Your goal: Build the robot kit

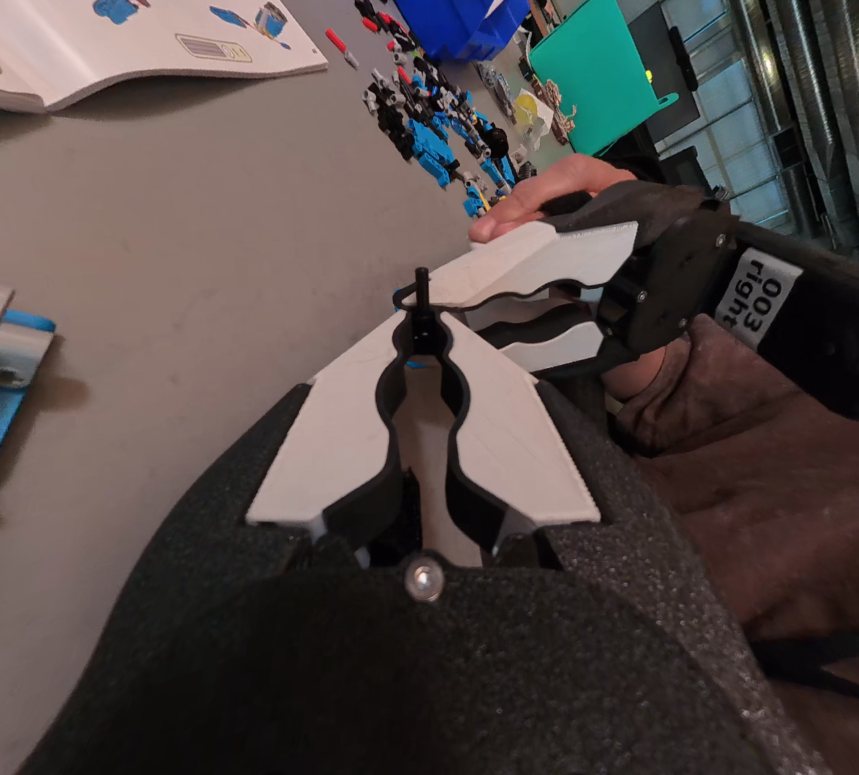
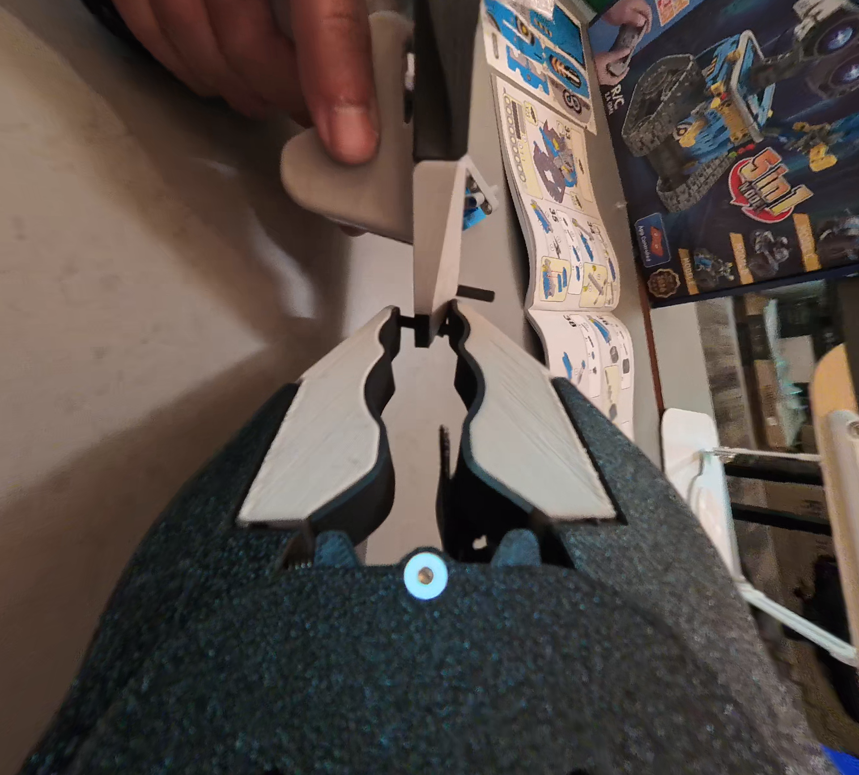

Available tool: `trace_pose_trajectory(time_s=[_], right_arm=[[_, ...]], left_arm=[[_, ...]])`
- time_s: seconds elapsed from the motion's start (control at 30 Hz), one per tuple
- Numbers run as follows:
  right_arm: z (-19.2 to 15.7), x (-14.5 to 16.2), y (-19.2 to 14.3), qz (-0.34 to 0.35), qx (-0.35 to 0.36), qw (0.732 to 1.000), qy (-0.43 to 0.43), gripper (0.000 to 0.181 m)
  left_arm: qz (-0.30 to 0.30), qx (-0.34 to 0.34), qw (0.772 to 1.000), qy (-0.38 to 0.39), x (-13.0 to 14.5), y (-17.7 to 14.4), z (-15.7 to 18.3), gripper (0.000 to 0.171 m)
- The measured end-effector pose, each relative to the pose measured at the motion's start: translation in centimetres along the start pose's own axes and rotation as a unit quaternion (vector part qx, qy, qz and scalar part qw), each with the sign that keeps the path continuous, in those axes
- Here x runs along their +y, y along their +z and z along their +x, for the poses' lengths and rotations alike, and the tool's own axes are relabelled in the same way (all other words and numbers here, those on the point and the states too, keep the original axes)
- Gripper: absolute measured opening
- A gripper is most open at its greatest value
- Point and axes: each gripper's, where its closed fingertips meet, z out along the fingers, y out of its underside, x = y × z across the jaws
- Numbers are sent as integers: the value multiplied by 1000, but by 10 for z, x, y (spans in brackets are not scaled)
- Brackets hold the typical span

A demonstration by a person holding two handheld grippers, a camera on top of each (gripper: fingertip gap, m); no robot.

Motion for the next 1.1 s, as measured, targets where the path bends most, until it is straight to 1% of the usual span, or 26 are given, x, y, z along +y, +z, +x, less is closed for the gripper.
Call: trace_pose_trajectory(time_s=[0.13,0.27,0.57,0.63,0.73,0.83,0.9,0.97,1.03,1.1], right_arm=[[2,-1,1,-4,10,1000,4,19],[3,-3,1,-3,5,1000,22,18],[3,-4,0,-9,16,1000,13,17],[5,-4,0,-10,23,1000,11,11],[6,-5,-1,-7,26,1000,11,11],[9,-4,1,-1,29,999,27,13],[10,-6,1,11,40,999,27,14],[12,-8,-4,27,38,998,36,27],[25,-12,-16,59,42,994,82,37],[33,-11,-22,77,31,989,122,46]], left_arm=[[8,-5,1000,5,-2,-2,-1,6],[11,-5,1000,8,-2,-2,0,6],[15,-6,1000,13,-2,-3,1,5],[14,-6,1000,14,-1,-4,1,5],[21,-4,1000,18,-3,-3,3,5],[26,-5,1000,12,-6,-4,1,5],[30,-1,1000,8,-8,-3,1,6],[57,-7,998,-4,-16,-7,-3,6],[80,16,996,-31,-24,-15,-3,6],[90,35,995,-39,-26,-19,1,6]])
